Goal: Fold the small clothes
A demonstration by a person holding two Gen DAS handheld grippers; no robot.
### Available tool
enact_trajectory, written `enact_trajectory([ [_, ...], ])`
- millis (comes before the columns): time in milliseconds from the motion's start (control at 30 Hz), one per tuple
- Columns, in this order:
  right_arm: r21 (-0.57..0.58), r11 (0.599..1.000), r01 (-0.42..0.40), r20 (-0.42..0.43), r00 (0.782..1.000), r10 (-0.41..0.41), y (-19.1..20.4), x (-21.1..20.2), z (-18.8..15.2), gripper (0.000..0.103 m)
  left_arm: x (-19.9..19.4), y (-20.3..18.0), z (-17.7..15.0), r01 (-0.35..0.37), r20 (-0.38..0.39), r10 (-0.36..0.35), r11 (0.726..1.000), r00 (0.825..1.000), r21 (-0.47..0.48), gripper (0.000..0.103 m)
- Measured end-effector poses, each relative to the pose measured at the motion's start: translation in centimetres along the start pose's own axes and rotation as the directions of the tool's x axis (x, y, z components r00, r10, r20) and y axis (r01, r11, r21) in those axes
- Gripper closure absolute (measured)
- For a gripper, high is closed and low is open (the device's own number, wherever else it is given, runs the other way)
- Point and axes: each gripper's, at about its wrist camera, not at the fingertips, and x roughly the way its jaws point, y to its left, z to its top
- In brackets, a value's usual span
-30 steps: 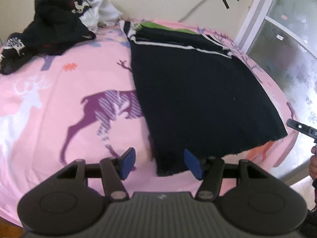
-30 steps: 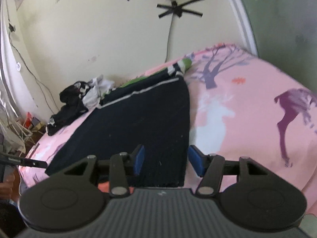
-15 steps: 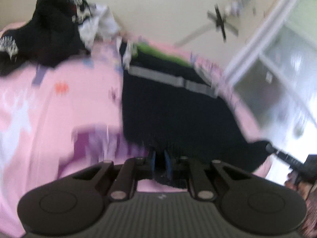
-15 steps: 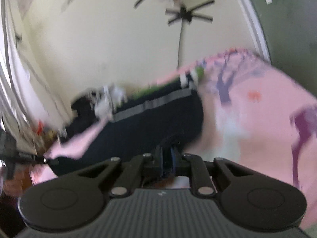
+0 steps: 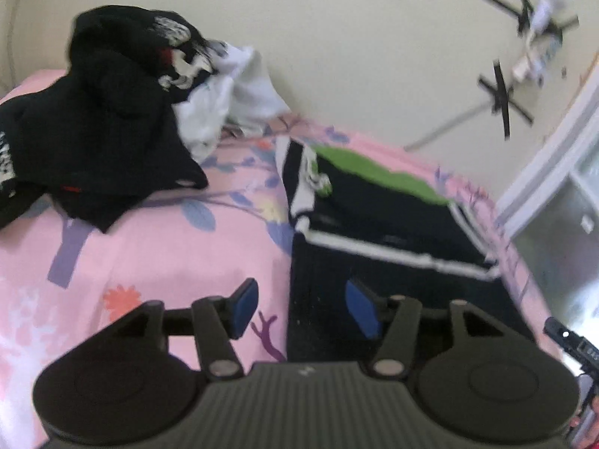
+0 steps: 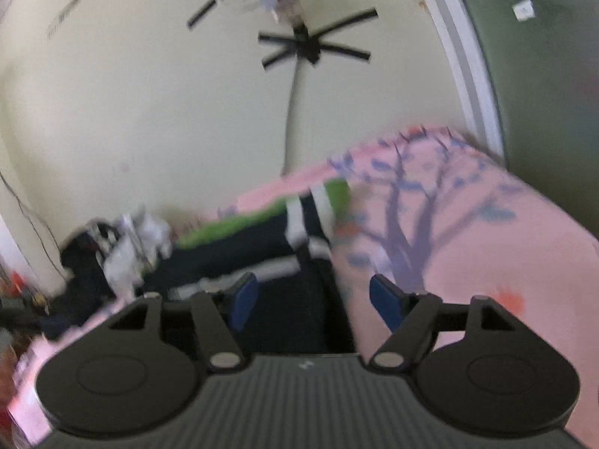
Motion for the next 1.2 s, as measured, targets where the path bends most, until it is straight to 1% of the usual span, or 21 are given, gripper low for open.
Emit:
enact_trajectory([
  [67,-0.009,1.000,-0.001,0.005,1.000,0.001,0.7,-0.1,-1.2,0.034,1.1,-1.0,0.5,-0.040,-0.004,0.040,0.999,0.999,0.033,0.050],
  [133,-0.046,0.998,0.031,0.012,0.999,-0.030,1.7,0.5,-1.5,0.034,2.1,-1.6,0.5,-0.058,-0.019,0.059,0.997,0.998,0.047,0.051],
  [300,-0.102,0.989,0.106,0.003,0.994,-0.106,2.2,3.6,-0.3,0.034,3.8,-2.2,-0.6,-0.074,-0.033,0.077,0.993,0.996,0.091,0.056],
  [333,-0.111,0.987,0.117,-0.005,0.993,-0.119,2.2,4.6,0.2,0.035,4.0,-2.5,-0.7,-0.079,-0.027,0.082,0.991,0.996,0.104,0.066],
  [367,-0.110,0.987,0.114,-0.018,0.993,-0.117,2.2,5.4,0.5,0.037,4.4,-3.1,-0.8,-0.092,-0.018,0.095,0.987,0.995,0.129,0.081],
  [400,-0.108,0.989,0.099,-0.037,0.994,-0.104,2.2,6.2,0.7,0.054,4.8,-3.6,-1.0,-0.110,-0.013,0.113,0.982,0.993,0.156,0.093],
  [433,-0.108,0.989,0.100,-0.064,0.992,-0.107,2.2,7.1,0.9,0.102,5.3,-4.1,-1.1,-0.144,-0.005,0.148,0.972,0.989,0.187,0.094],
  [500,-0.087,0.986,0.140,-0.053,0.988,-0.145,2.1,7.7,1.0,0.101,5.3,-4.6,-1.4,-0.198,0.032,0.196,0.957,0.980,0.212,0.094],
  [567,-0.018,0.988,0.155,0.039,0.987,-0.154,1.6,6.3,1.3,0.102,3.9,-4.4,-1.5,-0.212,0.107,0.193,0.957,0.975,0.201,0.094],
  [633,0.018,0.977,0.213,0.055,0.975,-0.213,0.9,6.5,1.3,0.103,3.4,-4.0,-1.1,-0.258,0.175,0.227,0.949,0.958,0.182,0.094],
  [667,0.005,0.973,0.229,0.033,0.973,-0.229,0.8,7.1,1.1,0.103,4.1,-3.7,-0.7,-0.261,0.152,0.237,0.950,0.960,0.172,0.094],
  [700,-0.008,0.972,0.236,0.011,0.972,-0.236,0.8,7.6,0.8,0.103,4.8,-3.3,-0.4,-0.240,0.100,0.226,0.959,0.969,0.154,0.094],
  [767,-0.024,0.972,0.234,0.021,0.972,-0.233,1.1,6.8,0.5,0.097,5.0,-2.6,-0.3,-0.206,0.065,0.199,0.970,0.978,0.129,0.090],
  [800,-0.026,0.973,0.230,0.036,0.973,-0.229,1.3,6.0,0.4,0.079,4.4,-2.3,-0.4,-0.201,0.088,0.191,0.971,0.978,0.125,0.090],
  [833,-0.022,0.976,0.214,0.072,0.975,-0.212,1.6,4.8,0.4,0.057,3.9,-2.1,-0.5,-0.201,0.107,0.189,0.972,0.976,0.120,0.089],
  [900,-0.016,0.984,0.180,0.120,0.977,-0.176,2.4,3.0,0.4,0.056,2.6,-1.7,-0.5,-0.196,0.138,0.183,0.977,0.973,0.086,0.086],
  [933,-0.009,0.991,0.137,0.113,0.984,-0.135,2.8,2.7,0.8,0.056,2.0,-1.6,-0.3,-0.178,0.151,0.166,0.982,0.975,0.067,0.086],
  [1033,0.048,0.999,-0.021,0.041,0.999,0.019,4.2,3.4,0.5,0.057,1.4,-2.7,-0.1,-0.100,0.138,0.090,0.992,0.986,0.071,0.086],
  [1100,0.081,0.993,-0.081,-0.033,0.996,0.084,5.2,5.2,-0.6,0.058,2.7,-4.0,-0.6,-0.066,0.083,0.057,0.991,0.995,0.116,0.086],
  [1133,0.074,0.996,-0.059,-0.120,0.990,0.067,5.8,7.0,-1.4,0.059,3.9,-4.4,-0.9,-0.078,0.042,0.073,0.988,0.996,0.136,0.084],
  [1200,0.017,1.000,-0.002,-0.087,0.996,0.004,7.1,7.1,-2.5,0.059,5.9,-4.4,-0.4,-0.104,-0.036,0.108,0.989,0.993,0.103,0.086],
])
